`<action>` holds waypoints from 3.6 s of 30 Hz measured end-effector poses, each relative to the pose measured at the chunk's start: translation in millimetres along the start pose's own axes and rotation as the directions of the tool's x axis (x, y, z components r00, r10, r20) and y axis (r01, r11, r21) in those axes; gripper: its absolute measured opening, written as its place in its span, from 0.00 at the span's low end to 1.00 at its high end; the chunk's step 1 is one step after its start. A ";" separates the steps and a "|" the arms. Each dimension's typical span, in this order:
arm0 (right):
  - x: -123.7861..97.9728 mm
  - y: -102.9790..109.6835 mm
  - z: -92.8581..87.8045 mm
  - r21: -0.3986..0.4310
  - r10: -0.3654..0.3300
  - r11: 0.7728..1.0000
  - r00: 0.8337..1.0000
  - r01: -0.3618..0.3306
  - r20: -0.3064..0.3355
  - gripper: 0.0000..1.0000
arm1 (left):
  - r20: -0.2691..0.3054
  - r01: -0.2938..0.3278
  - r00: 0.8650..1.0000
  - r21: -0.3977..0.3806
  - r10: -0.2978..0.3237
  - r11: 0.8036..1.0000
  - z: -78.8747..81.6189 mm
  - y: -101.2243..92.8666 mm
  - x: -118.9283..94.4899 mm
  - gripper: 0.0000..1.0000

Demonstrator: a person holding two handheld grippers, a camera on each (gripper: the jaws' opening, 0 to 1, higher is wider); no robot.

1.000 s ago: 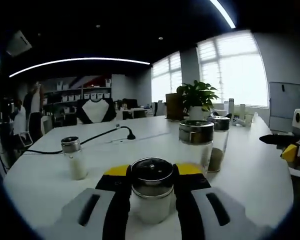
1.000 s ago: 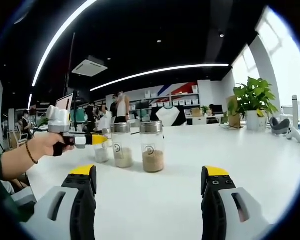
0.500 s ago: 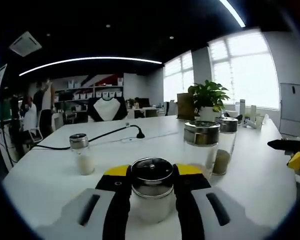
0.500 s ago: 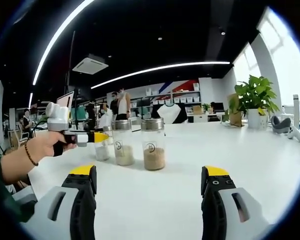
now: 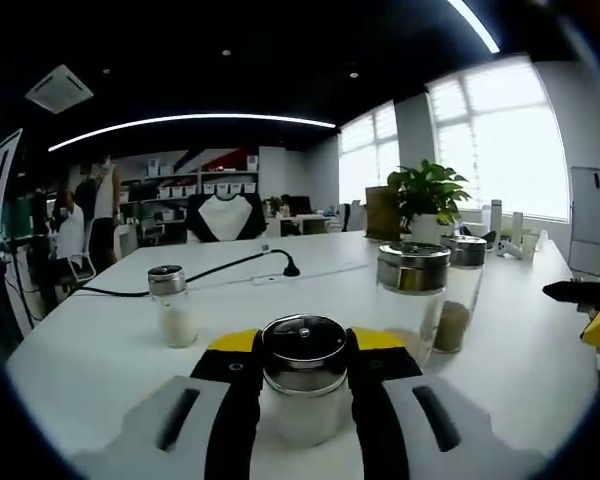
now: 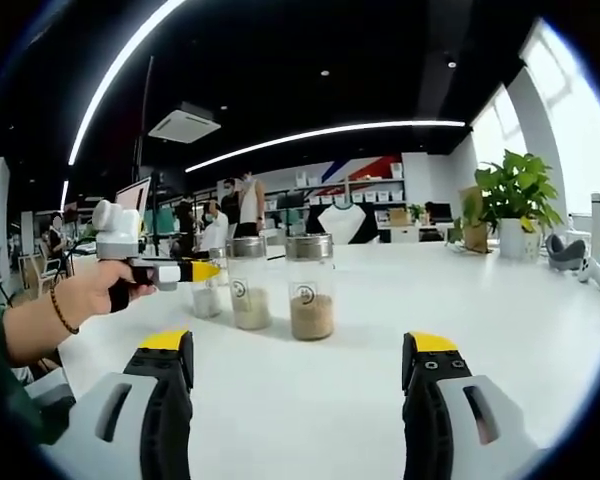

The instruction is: Rotate the seasoning bottle until the label or dispensing opening points toward the visible target arrow and the bottle remains upright within the marked orientation range

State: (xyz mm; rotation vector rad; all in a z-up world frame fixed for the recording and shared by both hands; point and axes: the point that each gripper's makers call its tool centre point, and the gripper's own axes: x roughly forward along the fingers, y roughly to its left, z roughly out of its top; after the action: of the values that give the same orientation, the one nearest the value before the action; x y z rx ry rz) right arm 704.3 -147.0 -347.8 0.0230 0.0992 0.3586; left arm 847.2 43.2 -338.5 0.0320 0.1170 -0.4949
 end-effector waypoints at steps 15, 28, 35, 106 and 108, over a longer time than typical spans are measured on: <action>0.3 8.2 -1.6 0.013 0.034 0.999 0.999 -0.034 -0.005 0.88 | 0.041 0.111 0.993 -0.006 -0.110 0.994 7.5 1.4 -23.0 0.40; -1.3 -0.2 -7.2 0.027 0.011 1.000 1.000 -0.010 -0.013 0.88 | 0.155 0.488 0.869 -0.122 -0.469 0.864 29.1 -6.0 -27.9 0.48; -2.8 -4.8 -7.3 0.030 -0.013 0.999 1.000 0.013 -0.012 0.89 | 0.095 0.626 0.780 -0.098 -0.619 0.774 22.3 -1.2 -28.2 0.50; -9.5 13.7 0.4 0.003 0.038 0.999 0.999 -0.038 -0.001 0.89 | -0.027 0.752 0.657 0.092 -0.753 0.653 4.4 -28.8 -24.3 0.32; -10.2 12.9 0.4 0.003 0.035 0.999 0.999 -0.035 -0.001 0.89 | -0.032 0.744 0.667 0.086 -0.744 0.663 4.2 -29.6 -24.5 0.32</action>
State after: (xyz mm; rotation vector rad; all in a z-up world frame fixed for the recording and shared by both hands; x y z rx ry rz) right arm 690.3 -138.5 -345.9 0.0279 0.1007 0.3932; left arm 812.1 28.5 -331.5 0.0748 0.0972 -1.3404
